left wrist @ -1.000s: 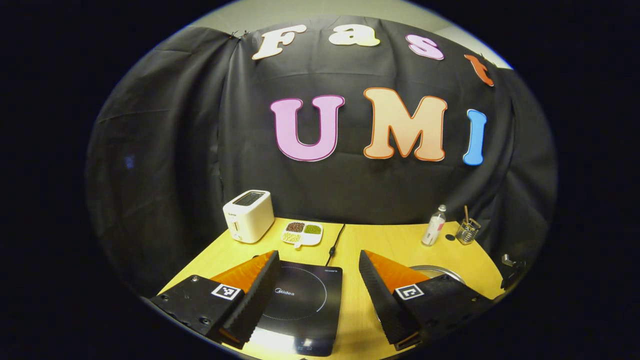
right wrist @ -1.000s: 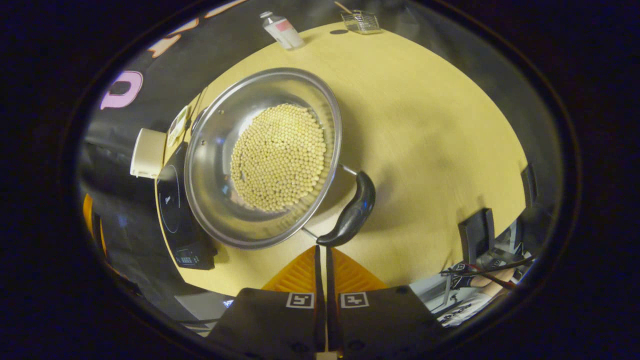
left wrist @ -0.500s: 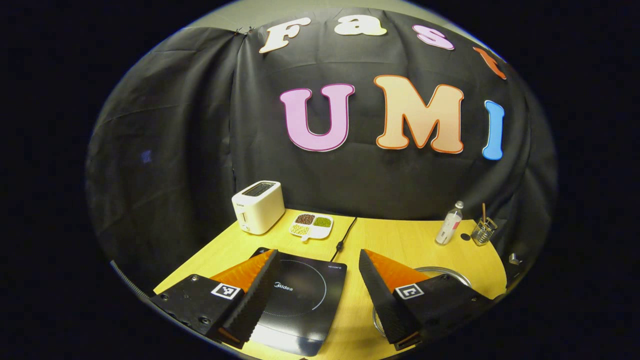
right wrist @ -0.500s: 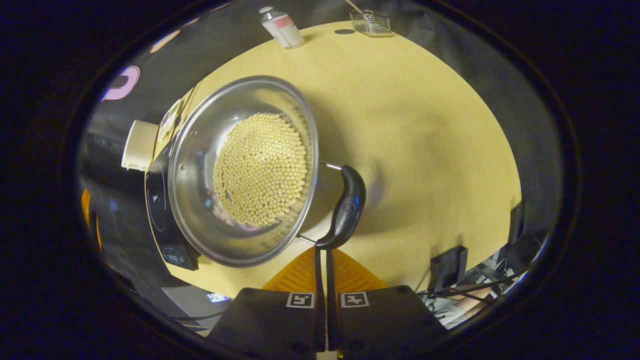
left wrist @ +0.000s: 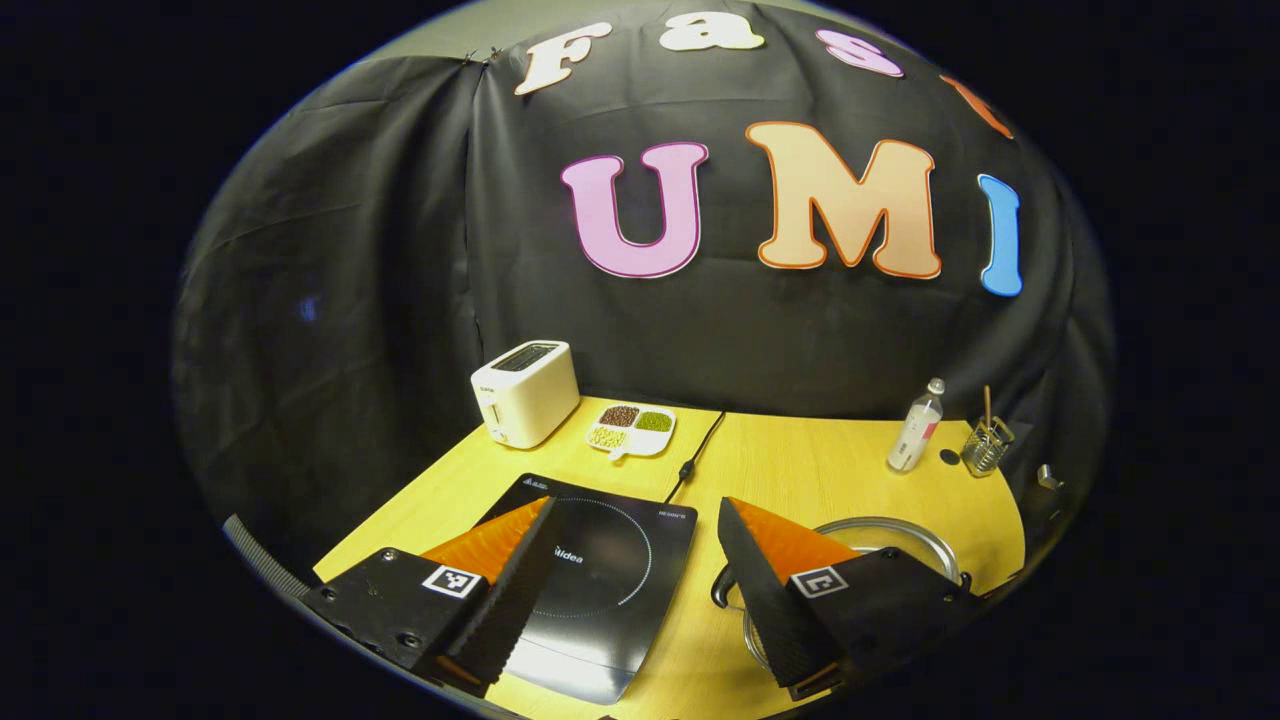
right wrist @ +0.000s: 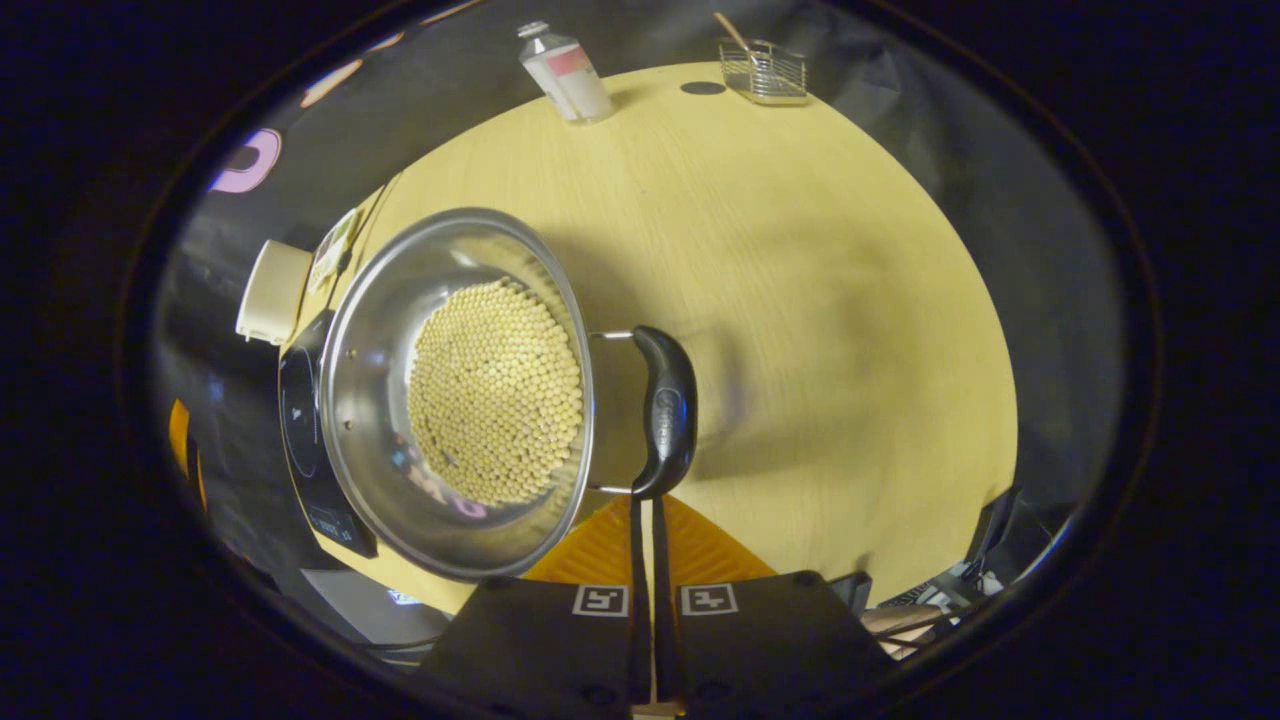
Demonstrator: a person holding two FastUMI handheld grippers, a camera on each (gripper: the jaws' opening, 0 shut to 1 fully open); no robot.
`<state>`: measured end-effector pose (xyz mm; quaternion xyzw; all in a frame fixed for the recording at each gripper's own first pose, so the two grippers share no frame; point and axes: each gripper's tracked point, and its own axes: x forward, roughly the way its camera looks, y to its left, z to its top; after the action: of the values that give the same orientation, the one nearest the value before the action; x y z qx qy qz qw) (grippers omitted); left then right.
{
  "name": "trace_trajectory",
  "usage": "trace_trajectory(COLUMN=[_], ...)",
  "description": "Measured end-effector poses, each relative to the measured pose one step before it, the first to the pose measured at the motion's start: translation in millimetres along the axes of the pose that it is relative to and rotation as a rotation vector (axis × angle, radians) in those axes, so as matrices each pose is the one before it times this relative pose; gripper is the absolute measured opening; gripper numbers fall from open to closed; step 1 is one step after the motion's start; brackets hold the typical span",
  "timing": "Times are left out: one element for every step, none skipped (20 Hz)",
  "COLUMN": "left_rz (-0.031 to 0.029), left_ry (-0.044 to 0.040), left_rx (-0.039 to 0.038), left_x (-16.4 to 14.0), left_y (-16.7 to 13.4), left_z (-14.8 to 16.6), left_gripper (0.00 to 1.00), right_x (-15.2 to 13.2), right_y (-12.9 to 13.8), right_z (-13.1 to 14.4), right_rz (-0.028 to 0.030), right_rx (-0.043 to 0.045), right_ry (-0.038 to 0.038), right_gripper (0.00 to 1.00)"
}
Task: First push the handle of the pot to place it horizontally, then grasp the pot with both hands and set it on the induction cooktop.
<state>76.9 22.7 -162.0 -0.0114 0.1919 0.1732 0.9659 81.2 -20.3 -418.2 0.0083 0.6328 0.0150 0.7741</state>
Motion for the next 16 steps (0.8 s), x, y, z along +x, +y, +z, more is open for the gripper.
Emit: trace_trajectory(left_rz=[0.00575, 0.0061, 0.00471, 0.0045, 0.00425, 0.0043, 0.00415, 0.00275, 0.00208, 0.00305, 0.0035, 0.00376, 0.0026, 0.00172, -0.00095, -0.00363], left_ry=[0.00584, 0.00493, 0.0052, 0.00422, 0.00504, 0.00551, 0.00321, 0.00187, -0.0016, -0.00012, 0.00153, -0.00048, -0.00163, 0.00335, 0.00542, 0.00644], left_rx=[0.00364, 0.00264, 0.0012, 0.00001, -0.00059, -0.00017, 0.00056, 0.00133, 0.00323, 0.00526, 0.00644, 0.00666, 0.00551, 0.00288, -0.00182, -0.00506], left_x=[-0.45, -0.24, 0.58, 0.5, 0.49, 0.26, 0.15, 0.38, 0.27, -0.06, 0.14, -0.21, 1.05, -1.32, 0.75, 0.44], left_y=[-1.12, -0.87, -1.66, -1.91, -1.49, -2.04, -1.83, -1.1, -1.19, -1.27, -0.26, 0.28, -0.56, -0.75, -1.12, -1.42], left_z=[-1.68, -2.51, -1.44, -1.9, -1.32, -2.38, -0.75, -0.48, 0.53, -0.07, -0.37, 0.2, 0.95, -0.91, -1.22, -2.12], left_gripper=[0.96, 0.96, 0.97, 0.96, 0.96, 0.96, 0.96, 0.96, 0.95, 0.95, 0.96, 0.96, 0.97, 0.97, 0.97, 0.97], right_x=[1.03, 0.28, 1.46, 1.84, 2.03, 2.06, 0.81, 0.76, -0.58, 0.55, 0.86, -0.15, 0.96, 1.47, -0.47, -0.7], right_y=[-0.91, -0.05, 0.2, 0.7, 1.16, 0.89, -1.74, -0.94, -0.18, -0.55, -0.22, -0.7, -0.52, 0.7, -0.27, 0.26], right_z=[3.22, 3.61, 2.64, 4.12, 2.31, 1.65, 0.87, 2.49, 2.37, 2.59, 2.3, 2.13, 2.01, 3.11, 0.69, 1.37], right_rz=[0.00383, 0.00493, 0.0065, 0.00735, 0.00825, 0.00237, -0.00335, -0.0002, 0.00333, 0.00604, 0.00622, 0.00437, 0.00154, 0.00048, 0.00199, 0.00764], right_rx=[-0.00238, -0.00276, -0.00143, -0.00227, 0.00005, -0.00413, -0.01404, -0.01277, -0.00323, -0.00042, 0.00274, 0.00174, -0.00192, -0.00642, -0.00625, 0.00169], right_ry=[-0.00093, -0.00016, 0.00103, 0.00272, 0.00349, 0.00631, 0.00004, 0.00216, -0.00208, 0.00033, 0.00223, -0.00023, -0.00085, 0.00023, 0.00066, -0.00243], right_gripper=[0.05, 0.05, 0.0, 0.05, 0.05, 0.05, 0.0, 0.05, 0.0, 0.05, 0.05, 0.05, 0.05, 0.05, 0.05, 0.05])
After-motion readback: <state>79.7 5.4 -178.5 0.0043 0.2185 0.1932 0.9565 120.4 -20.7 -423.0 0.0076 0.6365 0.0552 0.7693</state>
